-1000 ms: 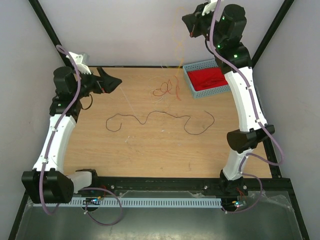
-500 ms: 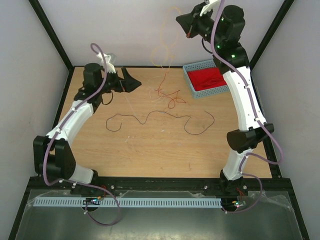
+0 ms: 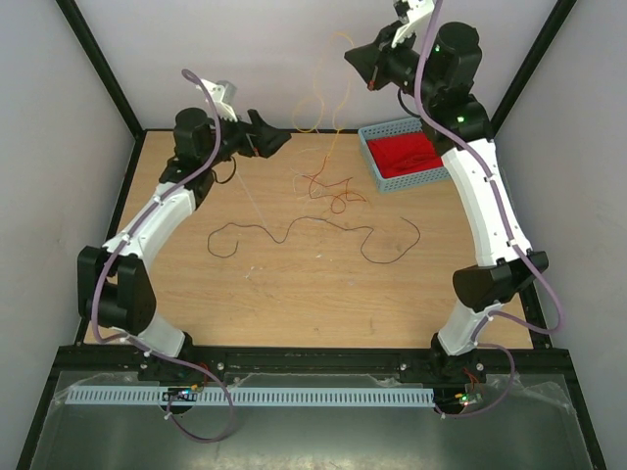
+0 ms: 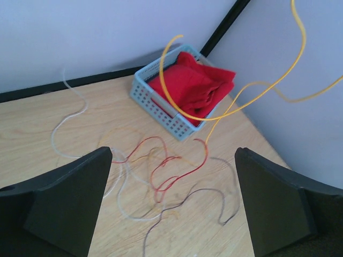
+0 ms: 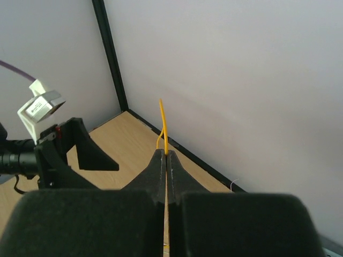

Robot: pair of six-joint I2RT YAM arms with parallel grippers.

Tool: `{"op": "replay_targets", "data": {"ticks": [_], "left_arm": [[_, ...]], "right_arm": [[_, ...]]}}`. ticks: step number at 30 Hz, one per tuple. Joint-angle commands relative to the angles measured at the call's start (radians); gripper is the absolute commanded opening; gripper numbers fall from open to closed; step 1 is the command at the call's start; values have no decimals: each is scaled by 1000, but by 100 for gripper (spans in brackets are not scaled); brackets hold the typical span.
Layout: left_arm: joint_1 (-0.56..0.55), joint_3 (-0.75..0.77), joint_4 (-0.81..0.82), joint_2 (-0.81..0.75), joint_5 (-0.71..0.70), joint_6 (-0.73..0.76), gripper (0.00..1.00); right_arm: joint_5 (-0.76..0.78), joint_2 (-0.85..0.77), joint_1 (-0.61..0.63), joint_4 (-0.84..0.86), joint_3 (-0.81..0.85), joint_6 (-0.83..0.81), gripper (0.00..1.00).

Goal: Zip-tie the wires
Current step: Untie the cable at the center of the board.

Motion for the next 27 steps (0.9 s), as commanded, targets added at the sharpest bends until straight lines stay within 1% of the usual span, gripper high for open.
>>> {"op": "replay_targets", "data": {"ticks": [1,4,10,16,21,26,27], "left_arm": [[6,57,82,46,-19,-178,99],[16,64,83,73,-16,-364,99],[15,90,82,130,-5,-575,99],[-14,153,83,208,83,-660,96],[-53,163,103,232,102,-675,94],[-92,176,134,253,124,-676,83],[-96,179,134,258,124,-671,77]], "right_arm": [[-31,-53,0,47,-25,-17,0],[-33,-58,-1,49,-37,-20,0],[-37,-75,0,62,-65,-15,0],[-34,-103,-1,86,-115,-12,0],[-38,-111,0,96,-133,-7,0],[-36,-118,0,106,-146,-4,0],[-36,-120,0,108,-150,-5,0]]}}
